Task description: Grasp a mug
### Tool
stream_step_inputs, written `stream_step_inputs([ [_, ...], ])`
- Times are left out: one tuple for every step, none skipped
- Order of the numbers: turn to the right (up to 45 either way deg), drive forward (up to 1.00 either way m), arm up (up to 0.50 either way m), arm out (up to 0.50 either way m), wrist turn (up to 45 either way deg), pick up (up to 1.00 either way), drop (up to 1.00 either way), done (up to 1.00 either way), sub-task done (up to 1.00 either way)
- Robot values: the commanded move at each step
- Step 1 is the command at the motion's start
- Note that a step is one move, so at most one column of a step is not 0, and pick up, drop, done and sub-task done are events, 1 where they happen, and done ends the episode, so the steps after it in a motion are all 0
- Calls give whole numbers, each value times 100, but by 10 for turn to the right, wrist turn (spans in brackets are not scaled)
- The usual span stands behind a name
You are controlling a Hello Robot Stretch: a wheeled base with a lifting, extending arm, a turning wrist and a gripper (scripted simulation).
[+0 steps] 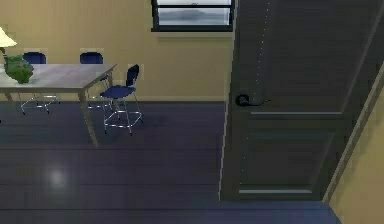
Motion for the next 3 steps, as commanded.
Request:
stream_step_inputs([
  [0,0,8,0,0,0,0,0,0],
  [0,0,0,44,0,0,0,0,0],
  [0,0,0,0,450,0,0,0,0],
])
